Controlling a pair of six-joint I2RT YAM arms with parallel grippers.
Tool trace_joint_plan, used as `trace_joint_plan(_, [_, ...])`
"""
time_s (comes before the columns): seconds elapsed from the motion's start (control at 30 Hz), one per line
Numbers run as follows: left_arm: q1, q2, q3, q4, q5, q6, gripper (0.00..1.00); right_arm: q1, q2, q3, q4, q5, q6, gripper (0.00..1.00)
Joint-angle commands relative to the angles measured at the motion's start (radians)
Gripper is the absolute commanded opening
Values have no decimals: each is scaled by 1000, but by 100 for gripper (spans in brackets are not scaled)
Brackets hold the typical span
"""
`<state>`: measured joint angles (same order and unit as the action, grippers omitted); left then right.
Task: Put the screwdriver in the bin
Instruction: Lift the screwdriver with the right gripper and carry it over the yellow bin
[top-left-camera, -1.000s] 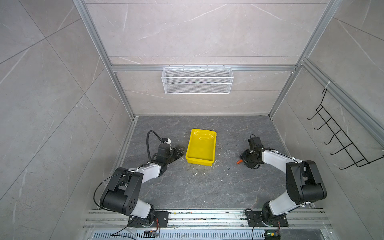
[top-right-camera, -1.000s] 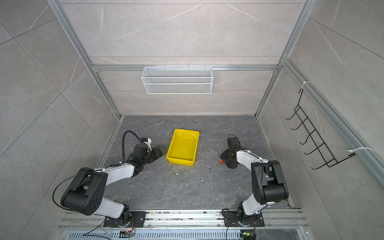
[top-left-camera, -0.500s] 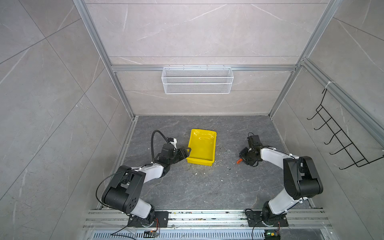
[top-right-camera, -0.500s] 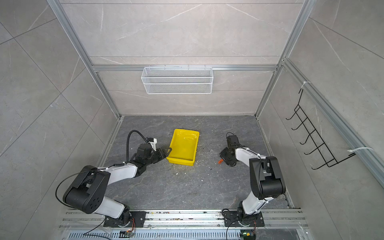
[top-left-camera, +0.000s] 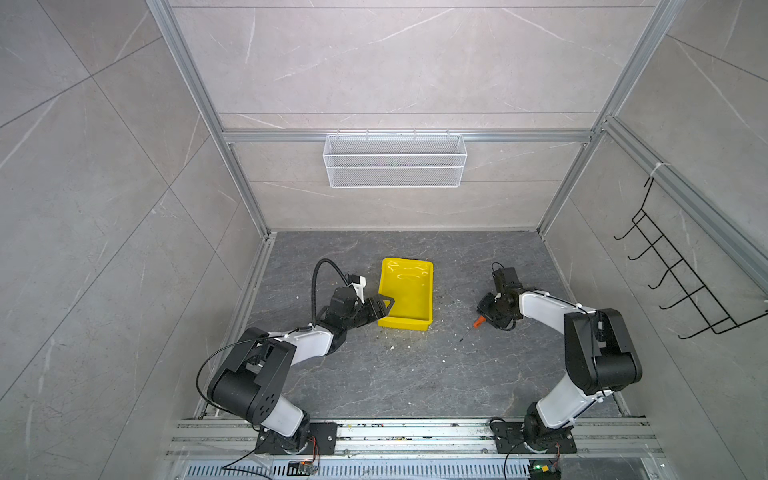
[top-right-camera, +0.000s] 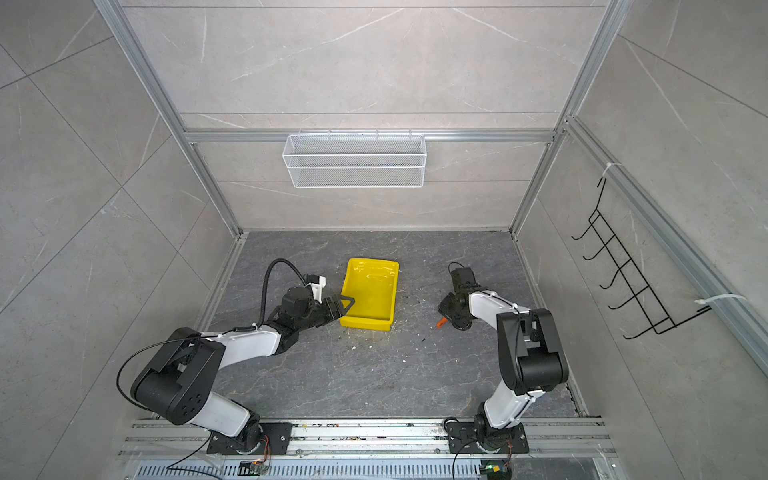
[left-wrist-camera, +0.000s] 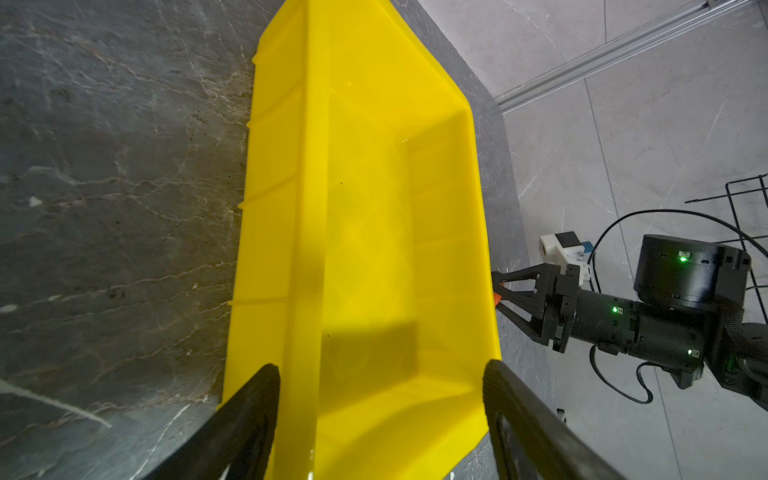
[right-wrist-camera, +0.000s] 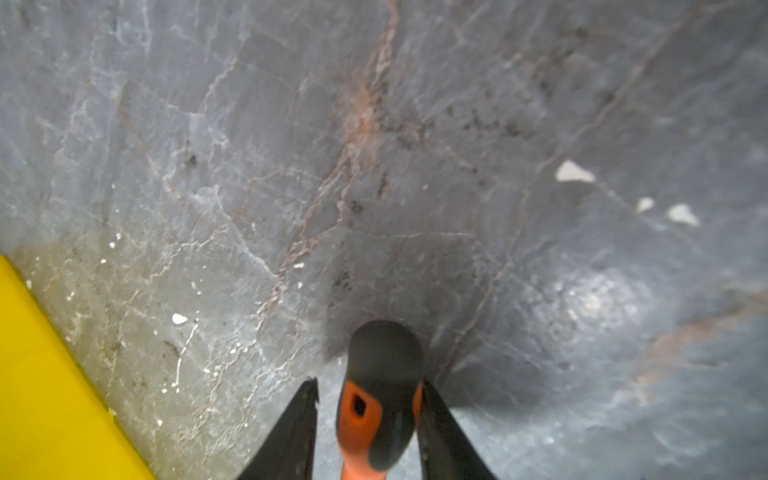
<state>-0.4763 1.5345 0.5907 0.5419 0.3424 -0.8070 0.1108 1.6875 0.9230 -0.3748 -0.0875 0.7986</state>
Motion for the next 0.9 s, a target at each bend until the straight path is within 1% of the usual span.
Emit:
trace_joint_plan(0.0, [-9, -16, 23, 47, 16, 2, 79, 4, 48, -22, -91, 56, -13, 35])
trace_joint_plan(0.03, [-10, -16, 22, 47, 11, 2, 79, 6, 48, -21, -90, 57, -13, 30])
trace_joint_plan(0.07, [-9, -18, 19, 46, 2, 4, 79, 8, 49, -21, -91, 57, -12, 26])
trace_joint_plan(0.13, [-8, -46, 8, 13, -62, 21, 79, 10, 48, -20, -93, 58, -13, 23])
trace_joint_plan(0.17, [-8, -67, 5, -24, -121, 35, 79, 11, 46, -20, -96, 60, -13, 22])
trace_joint_plan(0.23, [-7, -135, 8, -161, -274, 55, 80, 15, 33, -25, -100, 64, -19, 22])
trace_joint_plan(0.27, [-5, -168, 9, -215, -339, 62, 80, 18, 26, -28, -102, 65, -22, 18])
trace_joint_plan(0.3, [-4, -206, 4, -261, -421, 67, 81, 21, 12, -29, -108, 73, -30, 17])
trace_joint_plan(0.37, [-3, -266, -24, -297, -548, 55, 82, 33, -19, -26, -134, 102, -47, 17])
trace_joint_plan(0.47, [-1, -311, -80, -287, -693, -1, 84, 48, -68, -13, -187, 163, -67, 17])
trace_joint_plan(0.53, [4, -308, -106, -253, -738, -35, 84, 60, -99, -4, -212, 190, -80, 16])
trace_joint_plan(0.63, [5, -262, -117, -215, -761, -64, 84, 77, -137, 25, -254, 222, -94, 16])
trace_joint_plan(0.73, [9, -238, -89, -255, -743, -72, 84, 96, -160, 75, -306, 255, -103, 16])
trace_joint_plan(0.87, [11, -233, -72, -268, -706, -45, 84, 123, -167, 162, -352, 286, -112, 16])
